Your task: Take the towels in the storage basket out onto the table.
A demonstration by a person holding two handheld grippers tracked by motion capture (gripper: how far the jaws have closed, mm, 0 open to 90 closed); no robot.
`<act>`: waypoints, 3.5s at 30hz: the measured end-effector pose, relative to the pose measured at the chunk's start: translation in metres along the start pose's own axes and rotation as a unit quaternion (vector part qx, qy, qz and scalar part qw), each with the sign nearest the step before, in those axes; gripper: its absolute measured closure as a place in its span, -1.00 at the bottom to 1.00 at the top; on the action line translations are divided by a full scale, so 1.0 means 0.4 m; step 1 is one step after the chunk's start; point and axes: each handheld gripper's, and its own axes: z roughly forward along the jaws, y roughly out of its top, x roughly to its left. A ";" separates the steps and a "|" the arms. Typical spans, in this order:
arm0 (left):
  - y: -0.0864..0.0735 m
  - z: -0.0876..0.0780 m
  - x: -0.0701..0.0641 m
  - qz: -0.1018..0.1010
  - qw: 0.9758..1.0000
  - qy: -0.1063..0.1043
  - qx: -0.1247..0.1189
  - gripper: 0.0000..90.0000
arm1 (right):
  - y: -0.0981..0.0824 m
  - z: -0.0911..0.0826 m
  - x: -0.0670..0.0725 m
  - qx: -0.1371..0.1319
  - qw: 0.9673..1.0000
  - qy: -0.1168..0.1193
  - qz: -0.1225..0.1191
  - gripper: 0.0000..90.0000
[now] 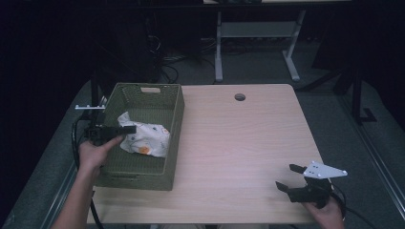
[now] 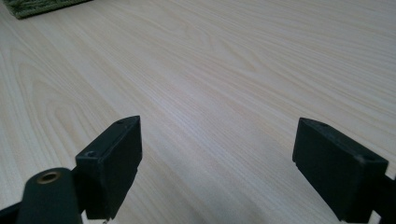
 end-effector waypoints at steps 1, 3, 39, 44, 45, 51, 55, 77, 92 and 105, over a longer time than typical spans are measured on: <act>0.002 -0.002 -0.002 0.002 1.000 0.001 0.000 0.94 | 0.000 0.000 0.000 0.000 1.000 0.000 0.000 -0.66; 0.004 -0.007 -0.006 0.000 1.000 -0.003 -0.007 0.94 | 0.000 0.000 0.000 0.000 1.000 0.000 0.000 -0.66; 0.145 -0.110 -0.160 0.057 0.994 -0.051 -0.074 0.94 | 0.001 -0.005 -0.008 -0.010 1.000 -0.004 0.005 -0.66; 0.176 -0.104 -0.208 0.073 0.993 -0.063 -0.072 0.94 | 0.002 -0.007 -0.010 -0.012 1.000 -0.005 0.006 -0.66; 0.176 -0.104 -0.208 0.073 0.993 -0.063 -0.072 0.94 | 0.002 -0.007 -0.010 -0.012 1.000 -0.005 0.006 -0.66; 0.203 -0.082 -0.256 0.092 0.991 -0.073 -0.062 0.94 | 0.002 -0.010 -0.011 -0.014 1.000 -0.006 0.009 -0.66; 0.220 -0.070 -0.287 0.103 0.990 -0.077 -0.057 0.94 | 0.002 -0.013 -0.013 -0.017 1.000 -0.007 0.010 -0.66; 0.275 0.077 -0.473 0.161 0.980 -0.113 -0.011 0.94 | 0.005 -0.020 -0.020 -0.025 1.000 -0.006 0.013 -0.67; 0.256 0.226 -0.552 0.186 0.974 -0.123 0.039 0.94 | 0.004 -0.024 -0.022 -0.031 0.999 -0.005 0.013 -0.67; 0.239 0.334 -0.569 0.186 0.973 -0.123 0.065 0.94 | 0.003 -0.028 -0.024 -0.032 0.999 -0.003 0.015 -0.67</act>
